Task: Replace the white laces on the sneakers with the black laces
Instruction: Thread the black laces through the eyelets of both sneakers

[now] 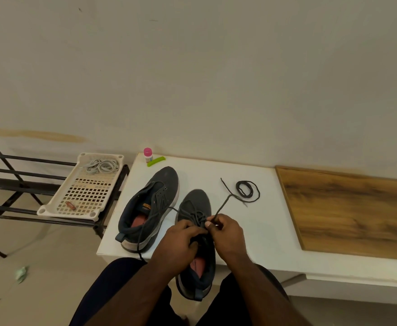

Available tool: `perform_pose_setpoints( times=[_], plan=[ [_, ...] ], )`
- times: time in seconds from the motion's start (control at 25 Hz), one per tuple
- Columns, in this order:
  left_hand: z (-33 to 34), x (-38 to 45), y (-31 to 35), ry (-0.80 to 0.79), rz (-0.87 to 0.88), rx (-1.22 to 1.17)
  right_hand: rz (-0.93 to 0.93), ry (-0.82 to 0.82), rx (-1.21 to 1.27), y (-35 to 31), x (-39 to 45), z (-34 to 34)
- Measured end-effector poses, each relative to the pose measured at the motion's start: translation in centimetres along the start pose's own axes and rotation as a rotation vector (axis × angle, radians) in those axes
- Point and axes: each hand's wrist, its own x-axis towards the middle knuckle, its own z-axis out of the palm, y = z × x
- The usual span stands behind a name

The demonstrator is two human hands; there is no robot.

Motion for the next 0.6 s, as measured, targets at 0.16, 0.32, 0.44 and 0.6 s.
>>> perform_pose_setpoints(
  times=[0.16,0.32,0.44,0.6],
  plan=[
    [-0.1,0.1,0.1,0.005,-0.03,0.014,-0.04,0.228,0.163,-0.9,0.2,-0.5],
    [-0.1,0.0,0.0,-0.007,-0.009,0.008,0.003,0.028,0.078,-0.4,-0.3,-0.4],
    [0.0,0.0,0.1,0.011,-0.017,0.013,0.0,0.069,0.022,-0.7,-0.2,-0.1],
    [0.0,0.1,0.2,0.006,-0.025,0.018,-0.066,0.222,0.199,-1.2,-0.5,-1.2]
  ],
)
